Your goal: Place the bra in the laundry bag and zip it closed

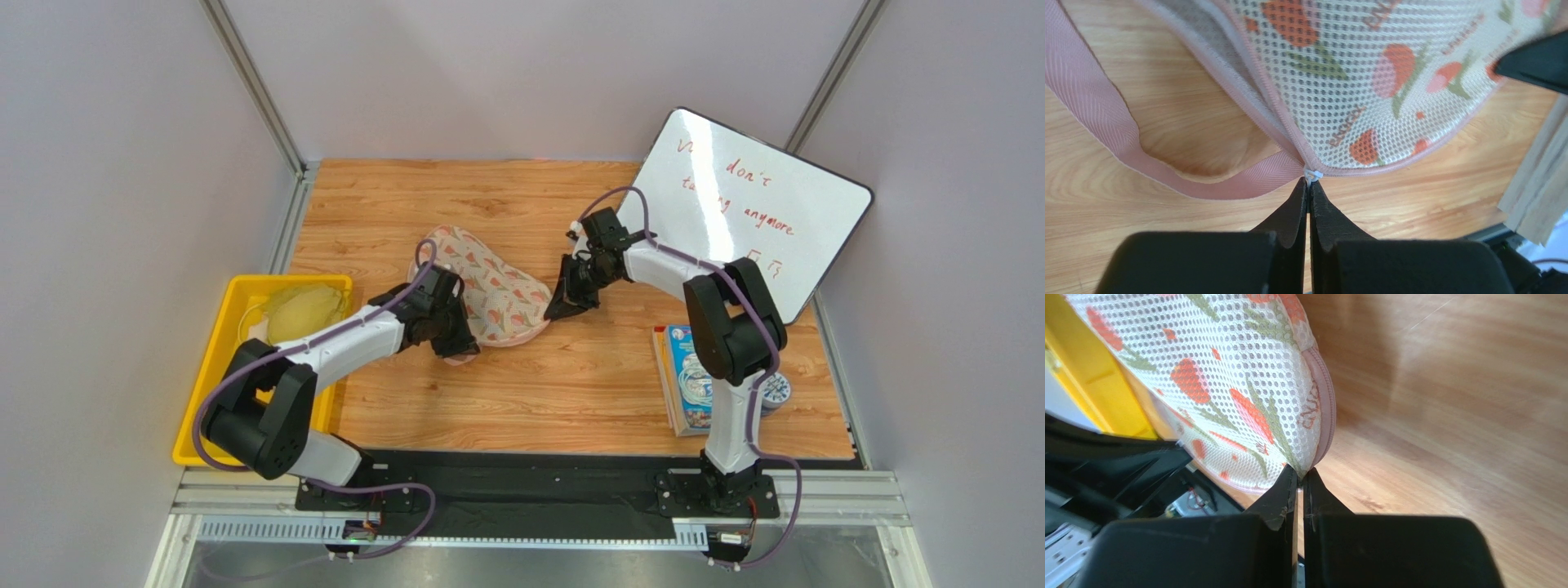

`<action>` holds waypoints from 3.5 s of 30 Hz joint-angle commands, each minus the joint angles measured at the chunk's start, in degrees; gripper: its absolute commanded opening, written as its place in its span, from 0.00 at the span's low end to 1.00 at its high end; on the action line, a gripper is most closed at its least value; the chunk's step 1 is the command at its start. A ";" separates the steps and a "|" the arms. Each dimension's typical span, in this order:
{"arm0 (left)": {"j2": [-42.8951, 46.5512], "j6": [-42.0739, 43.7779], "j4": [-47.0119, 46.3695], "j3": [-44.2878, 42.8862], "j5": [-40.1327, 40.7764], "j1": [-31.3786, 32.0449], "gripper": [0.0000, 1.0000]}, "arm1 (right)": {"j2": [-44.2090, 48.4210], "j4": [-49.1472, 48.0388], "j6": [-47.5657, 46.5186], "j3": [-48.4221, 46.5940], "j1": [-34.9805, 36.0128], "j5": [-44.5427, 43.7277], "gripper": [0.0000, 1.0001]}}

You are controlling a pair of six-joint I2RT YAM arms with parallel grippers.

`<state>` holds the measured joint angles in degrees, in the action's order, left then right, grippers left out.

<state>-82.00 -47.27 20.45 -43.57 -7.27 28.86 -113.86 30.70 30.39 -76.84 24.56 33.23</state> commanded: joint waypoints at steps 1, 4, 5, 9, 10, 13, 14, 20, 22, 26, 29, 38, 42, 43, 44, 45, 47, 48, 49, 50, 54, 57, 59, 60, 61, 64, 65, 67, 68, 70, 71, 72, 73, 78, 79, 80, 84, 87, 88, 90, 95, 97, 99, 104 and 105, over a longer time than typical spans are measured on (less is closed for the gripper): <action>-0.10 2.72 7.33 -4.15 -5.03 1.28 0.00 | -2.59 4.81 -5.78 -4.28 -1.44 -8.36 0.00; 2.79 0.69 6.19 -2.93 -5.65 5.14 0.00 | -6.18 5.60 -4.91 -9.28 -1.27 -8.36 0.00; 3.50 -0.80 4.18 -1.10 -6.09 5.93 0.00 | -7.59 6.82 -4.82 -11.12 -1.35 -8.19 0.00; 5.71 -3.71 -0.75 3.93 -8.37 7.17 0.00 | -13.65 12.70 -4.64 -22.98 -1.27 -8.27 0.03; 5.71 -3.80 -1.28 4.46 -8.29 7.17 0.00 | -15.06 14.29 -4.47 -26.57 -1.27 -8.53 0.06; 3.96 -3.54 -3.30 3.85 -9.77 7.17 0.00 | -13.85 17.55 -3.06 -27.15 -1.44 -8.54 0.36; 3.34 -3.54 -4.27 3.41 -10.22 7.17 0.00 | -12.54 16.77 -2.28 -25.74 -1.35 -8.45 0.54; -3.51 -3.18 -6.73 -0.46 -13.03 7.17 0.00 | -4.02 8.24 2.83 -11.52 -1.53 -2.91 0.83; -5.62 -3.79 -8.39 -0.90 -14.43 7.17 0.00 | -0.94 6.32 4.06 -8.96 -1.35 -2.82 0.84; -6.86 -5.73 -11.83 -0.46 -16.63 7.17 0.00 | 6.01 1.75 7.48 -1.05 -1.36 -0.98 0.85; -6.60 -5.73 -11.84 -0.81 -16.73 7.17 0.00 | 10.76 -7.70 12.92 7.56 -1.00 2.70 0.82; -4.31 -5.65 -9.90 -1.69 -15.94 7.17 0.00 | 9.98 -23.48 21.71 17.95 4.88 7.90 0.67; -3.96 -5.64 -9.73 -1.96 -15.85 7.17 0.00 | 6.47 -29.45 24.53 18.39 5.50 9.47 0.61; -3.87 -5.73 -9.72 -1.96 -15.93 7.17 0.00 | 5.77 -30.16 24.63 18.13 5.50 9.74 0.60; -3.96 -5.82 -9.72 -1.96 -15.94 7.17 0.00 | 4.37 -29.82 24.63 16.91 5.50 9.66 0.58; -3.79 -5.73 -9.72 -1.87 -15.94 7.17 0.00 | 3.74 -29.73 24.63 16.46 5.50 9.66 0.56; -3.61 -5.73 -9.64 -1.60 -15.94 7.17 0.00 | 2.86 -29.82 24.72 15.32 5.50 9.83 0.47; -3.52 -5.65 -9.55 -1.52 -15.85 7.17 0.00 | 2.42 -29.73 24.72 15.14 5.50 9.57 0.44; -3.43 -5.56 -9.11 -1.43 -15.50 7.17 0.00 | 2.24 -29.38 24.63 14.96 5.42 9.40 0.42; -3.43 -5.56 -9.02 -1.25 -15.41 7.17 0.00 | 2.07 -29.12 24.54 14.79 5.41 9.22 0.32; -2.12 -5.91 -5.17 -0.38 -12.34 7.00 0.00 | 1.45 -27.71 24.19 14.44 4.27 8.43 0.04; 1.03 -5.47 0.72 1.38 -7.60 5.42 0.00 | 0.49 -26.40 22.61 13.91 2.61 8.78 0.00; 3.85 -5.03 4.50 3.84 -5.93 4.28 0.00 | -0.48 -22.71 19.64 11.63 1.55 8.43 0.00; 7.60 -4.86 5.73 5.76 -4.00 3.14 0.00 | -0.83 -21.57 18.40 10.41 1.37 8.43 0.00; 9.55 -4.77 7.48 6.82 -3.20 2.70 0.00 | -1.36 -19.03 17.26 8.22 1.11 8.43 0.00; 16.68 -3.63 9.87 9.64 -1.35 2.16 0.00 | -3.03 -14.55 13.39 2.95 0.67 6.85 0.00; 17.91 -3.45 10.14 10.17 -1.52 2.16 0.00 | -4.07 -13.66 12.68 1.62 0.76 5.89 0.00; 20.12 -3.27 9.62 11.14 -2.48 2.16 0.00 | -5.31 -11.55 11.36 -1.11 0.67 4.92 0.00; 20.38 -3.18 9.35 11.23 -2.92 2.16 0.00 | -6.62 -10.93 11.18 -3.56 0.67 4.04 0.00; 19.69 -2.83 8.12 10.97 -4.94 2.25 0.00 | -8.03 -8.83 10.65 -6.38 0.67 2.81 0.00; 19.16 -2.92 7.33 10.79 -5.82 2.16 0.00 | -8.65 -8.03 10.57 -9.35 0.76 2.19 0.00; 17.85 -3.01 5.50 10.35 -7.74 2.25 0.00 | -10.13 -7.33 10.56 -10.77 0.76 2.10 0.00; 17.23 -3.79 4.44 10.18 -8.63 2.25 0.00 | -10.67 -5.32 10.65 -12.09 0.76 1.92 0.01; 13.01 -6.79 -3.38 8.07 -13.29 2.16 0.00 | -10.68 3.39 9.60 -17.12 1.11 -0.45 0.47; 12.48 -6.79 -3.66 7.37 -13.47 2.16 0.00 | -8.42 4.19 9.34 -16.25 1.02 -0.89 0.61; 11.78 -6.44 -3.66 6.49 -13.65 2.16 0.00 | -7.09 4.63 8.99 -15.19 1.02 -2.02 0.66; 8.88 -5.65 -3.49 3.06 -14.35 2.16 0.00 | -0.58 5.34 8.45 -8.43 1.11 -1.25 0.74; 7.82 -5.38 -3.66 2.35 -14.70 2.16 0.00 | 4.43 1.67 9.51 -2.37 2.33 1.39 0.74; 7.64 -5.38 -3.83 2.35 -14.88 2.16 0.00 | 5.48 -0.09 10.47 1.13 2.86 2.44 0.72; 7.38 -5.56 -4.19 2.44 -15.23 2.25 0.00 | 8.04 -7.18 14.32 4.66 4.71 6.04 0.68; 7.38 -5.73 -4.45 3.05 -15.85 2.16 0.00 | 7.35 -16.63 19.00 7.59 9.28 9.91 0.60; 7.38 -5.91 -4.54 3.05 -15.94 2.16 0.00 | 5.85 -16.99 19.88 6.27 10.77 10.71 0.57; 7.73 -6.00 -4.54 3.14 -16.02 2.16 0.00 | 3.84 -18.47 20.84 5.65 11.48 11.24 0.56; 9.31 -5.91 -3.93 3.14 -15.76 2.25 0.00 | 1.02 -26.65 27.52 7.32 12.71 13.00 0.52; 9.66 -5.91 -3.75 3.32 -15.59 2.25 0.00 | 0.49 -27.44 27.70 7.06 12.80 13.08 0.48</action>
<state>-74.67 -52.69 17.37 -39.66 -22.00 31.00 -111.50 11.25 52.93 -69.36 37.10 43.97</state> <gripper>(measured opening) 0.006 0.530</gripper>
